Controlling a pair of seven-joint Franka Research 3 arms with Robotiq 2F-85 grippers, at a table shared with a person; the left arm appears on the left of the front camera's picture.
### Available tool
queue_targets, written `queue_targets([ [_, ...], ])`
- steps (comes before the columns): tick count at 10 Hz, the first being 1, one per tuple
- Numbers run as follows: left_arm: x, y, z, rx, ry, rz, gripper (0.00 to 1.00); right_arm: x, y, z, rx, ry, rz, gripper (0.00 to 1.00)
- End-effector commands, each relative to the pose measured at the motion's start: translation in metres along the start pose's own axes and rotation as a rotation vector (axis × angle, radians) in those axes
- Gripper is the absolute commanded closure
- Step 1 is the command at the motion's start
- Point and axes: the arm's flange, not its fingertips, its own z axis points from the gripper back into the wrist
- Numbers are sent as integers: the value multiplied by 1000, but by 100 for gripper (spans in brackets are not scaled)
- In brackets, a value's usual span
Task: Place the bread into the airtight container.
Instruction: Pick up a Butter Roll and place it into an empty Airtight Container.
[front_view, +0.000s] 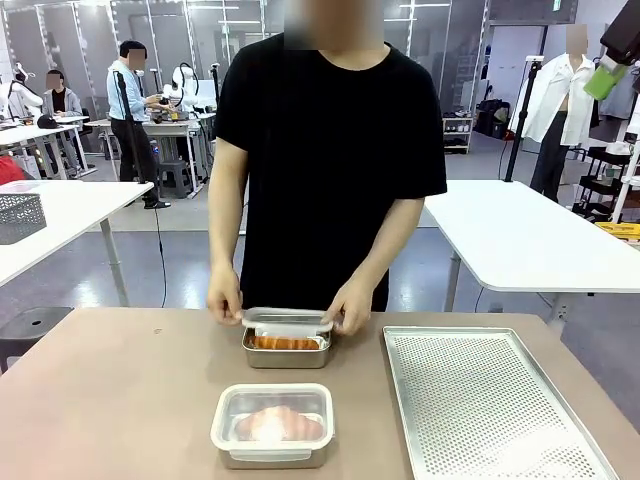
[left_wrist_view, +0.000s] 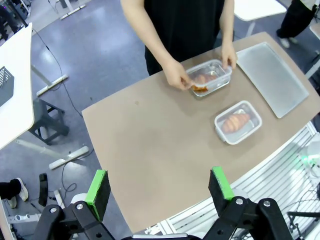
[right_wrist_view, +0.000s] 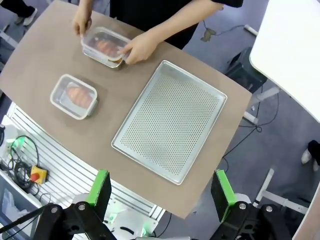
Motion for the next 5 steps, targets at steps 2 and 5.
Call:
queue_targets([
  [2,1,-1,0,2,0,-1,0,-1,-1,0,-3,-10,1,0],
  [5,1,-1,0,2,0,-1,0,-1,-1,0,-3,-10,1,0],
])
